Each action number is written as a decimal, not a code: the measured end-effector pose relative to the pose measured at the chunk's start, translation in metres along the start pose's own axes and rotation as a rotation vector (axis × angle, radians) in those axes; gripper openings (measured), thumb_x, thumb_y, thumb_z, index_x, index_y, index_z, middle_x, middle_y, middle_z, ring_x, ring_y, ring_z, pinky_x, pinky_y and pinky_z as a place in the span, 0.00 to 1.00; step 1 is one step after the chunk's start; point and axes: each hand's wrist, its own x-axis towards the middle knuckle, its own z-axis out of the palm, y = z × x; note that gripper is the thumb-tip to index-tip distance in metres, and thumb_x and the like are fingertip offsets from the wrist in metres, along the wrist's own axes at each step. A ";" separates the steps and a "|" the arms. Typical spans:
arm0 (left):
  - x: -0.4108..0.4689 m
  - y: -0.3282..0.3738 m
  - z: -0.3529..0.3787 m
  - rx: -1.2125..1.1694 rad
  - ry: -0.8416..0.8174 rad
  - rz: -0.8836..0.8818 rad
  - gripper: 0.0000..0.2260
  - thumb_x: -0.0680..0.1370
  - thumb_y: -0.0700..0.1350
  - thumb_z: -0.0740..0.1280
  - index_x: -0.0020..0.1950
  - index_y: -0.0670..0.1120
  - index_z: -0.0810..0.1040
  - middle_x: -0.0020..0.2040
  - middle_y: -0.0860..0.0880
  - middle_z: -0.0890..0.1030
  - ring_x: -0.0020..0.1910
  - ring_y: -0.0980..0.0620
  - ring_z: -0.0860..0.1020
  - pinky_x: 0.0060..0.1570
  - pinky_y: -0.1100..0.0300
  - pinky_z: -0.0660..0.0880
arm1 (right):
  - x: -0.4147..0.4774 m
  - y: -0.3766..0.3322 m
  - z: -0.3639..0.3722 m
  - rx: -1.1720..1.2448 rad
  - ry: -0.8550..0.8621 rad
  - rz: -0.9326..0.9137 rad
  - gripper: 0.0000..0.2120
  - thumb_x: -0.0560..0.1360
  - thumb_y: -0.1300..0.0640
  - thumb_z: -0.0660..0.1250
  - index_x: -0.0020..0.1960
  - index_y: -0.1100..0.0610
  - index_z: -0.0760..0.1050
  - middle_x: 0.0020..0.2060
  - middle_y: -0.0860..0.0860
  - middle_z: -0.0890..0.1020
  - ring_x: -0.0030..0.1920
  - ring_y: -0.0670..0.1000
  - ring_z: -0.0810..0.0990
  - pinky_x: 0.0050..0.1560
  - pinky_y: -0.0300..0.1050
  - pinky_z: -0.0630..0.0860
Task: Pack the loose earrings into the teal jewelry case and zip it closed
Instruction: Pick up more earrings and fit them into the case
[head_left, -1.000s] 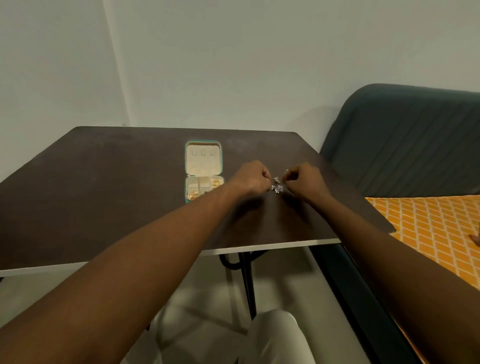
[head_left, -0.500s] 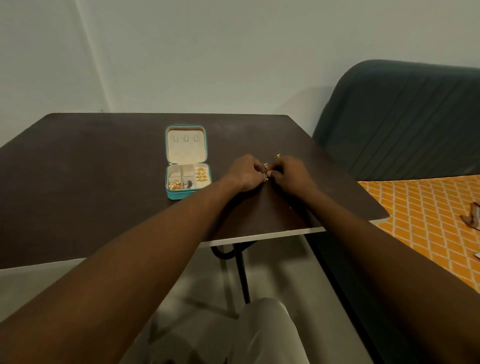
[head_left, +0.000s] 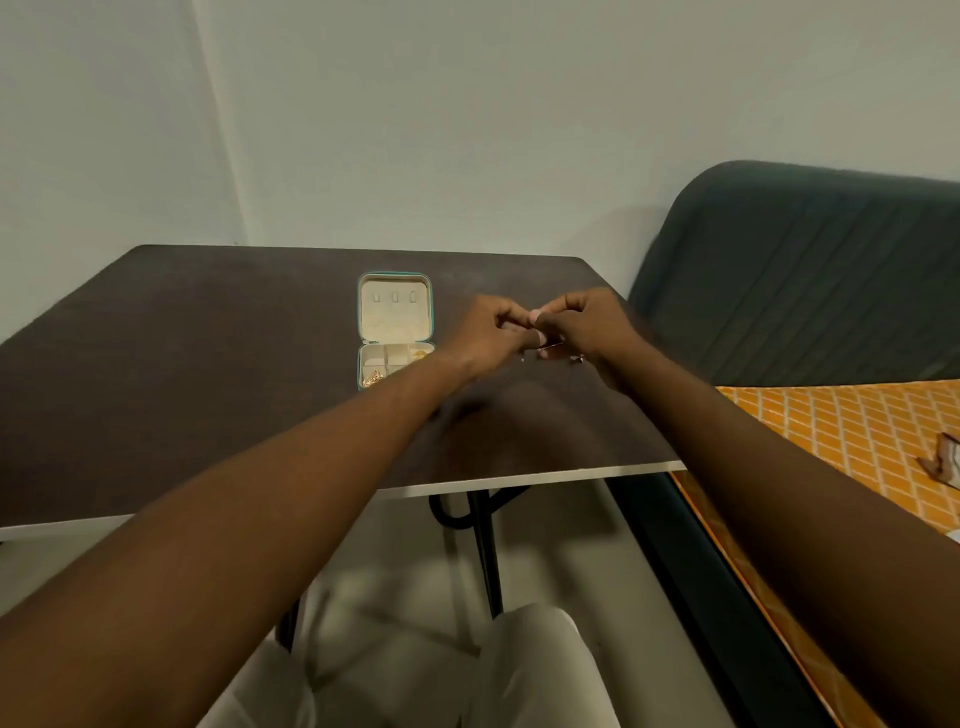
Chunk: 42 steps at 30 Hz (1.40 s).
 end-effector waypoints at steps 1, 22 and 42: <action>-0.003 0.003 -0.005 -0.013 0.002 0.002 0.08 0.74 0.40 0.76 0.53 0.40 0.85 0.45 0.41 0.86 0.41 0.51 0.83 0.47 0.53 0.81 | -0.002 -0.006 0.001 0.016 -0.005 0.006 0.10 0.77 0.62 0.71 0.49 0.71 0.81 0.42 0.65 0.85 0.35 0.57 0.83 0.28 0.40 0.79; -0.056 -0.015 -0.117 0.106 0.033 -0.385 0.10 0.75 0.38 0.75 0.56 0.41 0.86 0.52 0.47 0.85 0.46 0.54 0.83 0.46 0.61 0.80 | -0.005 -0.045 0.115 -0.018 -0.221 0.023 0.05 0.79 0.66 0.65 0.52 0.66 0.79 0.46 0.59 0.84 0.39 0.51 0.84 0.33 0.40 0.80; -0.060 -0.041 -0.116 0.357 0.076 -0.410 0.12 0.75 0.43 0.75 0.56 0.41 0.85 0.56 0.46 0.83 0.48 0.48 0.80 0.30 0.64 0.69 | 0.009 -0.030 0.147 -0.356 -0.206 0.008 0.05 0.75 0.65 0.70 0.48 0.65 0.84 0.49 0.57 0.85 0.50 0.56 0.83 0.55 0.54 0.83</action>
